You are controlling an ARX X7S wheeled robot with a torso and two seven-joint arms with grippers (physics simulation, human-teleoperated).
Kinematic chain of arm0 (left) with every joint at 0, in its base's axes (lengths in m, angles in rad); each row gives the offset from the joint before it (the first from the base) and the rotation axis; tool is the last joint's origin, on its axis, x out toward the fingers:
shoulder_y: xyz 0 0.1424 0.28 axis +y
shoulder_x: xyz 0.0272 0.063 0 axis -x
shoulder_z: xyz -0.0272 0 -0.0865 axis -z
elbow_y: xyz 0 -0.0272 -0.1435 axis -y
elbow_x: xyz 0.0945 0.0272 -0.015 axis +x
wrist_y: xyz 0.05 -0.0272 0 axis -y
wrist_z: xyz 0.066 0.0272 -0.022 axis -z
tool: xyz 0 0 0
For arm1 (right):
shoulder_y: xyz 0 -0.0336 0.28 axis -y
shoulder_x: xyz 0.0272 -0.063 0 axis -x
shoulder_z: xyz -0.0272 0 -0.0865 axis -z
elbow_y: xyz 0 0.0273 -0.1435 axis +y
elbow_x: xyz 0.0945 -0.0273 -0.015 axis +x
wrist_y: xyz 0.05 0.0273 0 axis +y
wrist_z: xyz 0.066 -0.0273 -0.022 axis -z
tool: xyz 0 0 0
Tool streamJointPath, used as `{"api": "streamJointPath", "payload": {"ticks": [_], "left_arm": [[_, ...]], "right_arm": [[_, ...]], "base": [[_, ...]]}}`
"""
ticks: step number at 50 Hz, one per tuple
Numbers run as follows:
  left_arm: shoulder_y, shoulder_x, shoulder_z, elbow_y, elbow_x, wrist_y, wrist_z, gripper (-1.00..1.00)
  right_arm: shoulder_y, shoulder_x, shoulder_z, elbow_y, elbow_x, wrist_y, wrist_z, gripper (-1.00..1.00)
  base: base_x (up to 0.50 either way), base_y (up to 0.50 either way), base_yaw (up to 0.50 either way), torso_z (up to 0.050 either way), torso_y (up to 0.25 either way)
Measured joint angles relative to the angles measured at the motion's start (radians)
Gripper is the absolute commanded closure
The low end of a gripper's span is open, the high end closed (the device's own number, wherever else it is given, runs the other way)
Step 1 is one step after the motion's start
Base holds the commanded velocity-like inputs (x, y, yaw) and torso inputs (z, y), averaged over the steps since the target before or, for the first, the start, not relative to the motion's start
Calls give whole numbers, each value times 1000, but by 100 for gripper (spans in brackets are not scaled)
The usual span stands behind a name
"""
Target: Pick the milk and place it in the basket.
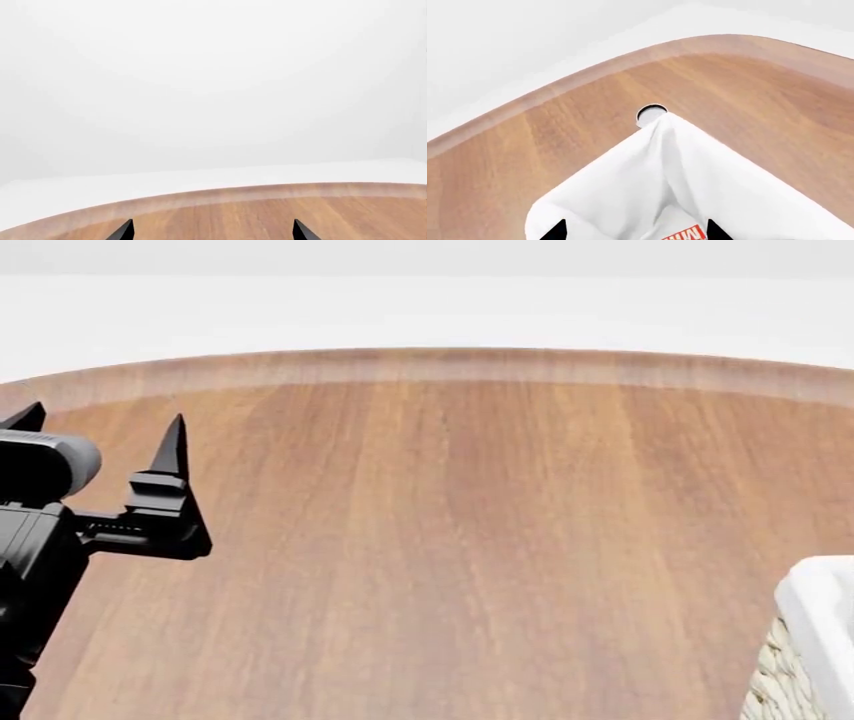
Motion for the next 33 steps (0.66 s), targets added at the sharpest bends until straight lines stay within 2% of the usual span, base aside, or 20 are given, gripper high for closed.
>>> {"api": "streamJointPath", "payload": {"ticks": [15,23,33], "left_arm": [[-9,6,7,11,-11,-13,-12,-100],[-14,7,10,18,-17,-18,-19,-100],[-17,10,15,25,-21,-22,-26,-100]], "right_arm": [[344,-146,-415,-106,-113,-6,-173,-100],[413,-221,-575,-151,-175,-24,-246,-100],[442,-266,-673,-201,-205,-34,-285,-100]], "base": [[0,0,0,0,0],[0,0,0,0,0],[0,0,0,0,0]]}}
